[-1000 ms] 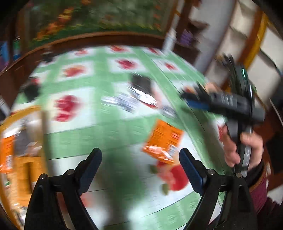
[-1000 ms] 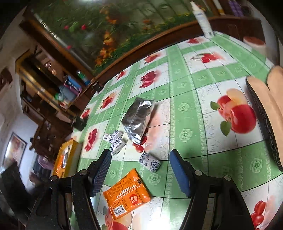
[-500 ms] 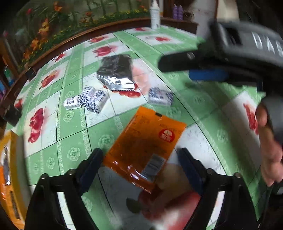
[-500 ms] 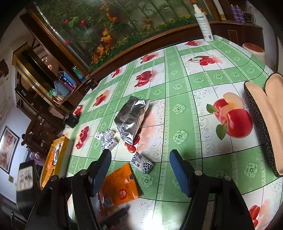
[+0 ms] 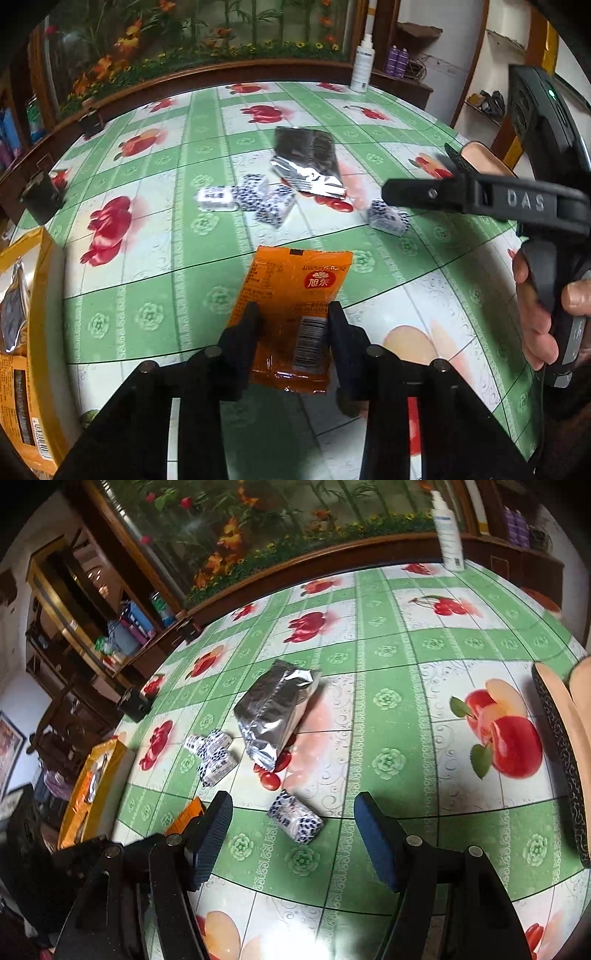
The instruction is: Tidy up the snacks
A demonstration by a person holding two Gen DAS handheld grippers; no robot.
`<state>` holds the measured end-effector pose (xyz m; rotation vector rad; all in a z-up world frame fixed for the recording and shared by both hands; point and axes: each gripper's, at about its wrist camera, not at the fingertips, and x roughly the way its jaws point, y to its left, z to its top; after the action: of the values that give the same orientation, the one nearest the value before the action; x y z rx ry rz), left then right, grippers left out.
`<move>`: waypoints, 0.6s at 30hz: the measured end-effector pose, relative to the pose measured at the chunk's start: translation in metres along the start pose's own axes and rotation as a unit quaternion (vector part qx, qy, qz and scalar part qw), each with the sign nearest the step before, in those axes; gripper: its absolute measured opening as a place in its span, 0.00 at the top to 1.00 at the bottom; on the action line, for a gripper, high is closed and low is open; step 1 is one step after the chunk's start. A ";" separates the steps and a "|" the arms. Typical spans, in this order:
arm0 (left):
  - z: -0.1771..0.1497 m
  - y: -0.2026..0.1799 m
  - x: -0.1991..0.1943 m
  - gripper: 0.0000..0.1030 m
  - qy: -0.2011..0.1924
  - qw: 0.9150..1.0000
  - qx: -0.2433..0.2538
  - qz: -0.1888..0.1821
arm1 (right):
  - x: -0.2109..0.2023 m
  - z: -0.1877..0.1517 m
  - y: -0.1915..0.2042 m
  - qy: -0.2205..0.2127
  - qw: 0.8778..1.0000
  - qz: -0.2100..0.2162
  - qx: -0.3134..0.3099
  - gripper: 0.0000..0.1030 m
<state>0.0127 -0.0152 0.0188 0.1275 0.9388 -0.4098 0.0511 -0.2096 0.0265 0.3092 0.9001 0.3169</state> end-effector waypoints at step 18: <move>-0.003 0.023 0.006 0.45 -0.014 0.999 -0.025 0.029 | 0.018 -0.015 0.030 0.020 0.992 -0.061 -0.108 0.76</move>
<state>0.0225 0.0052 0.0109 0.1033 0.9141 -0.3337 0.0452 -0.1730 0.0166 0.0489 0.9104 0.3055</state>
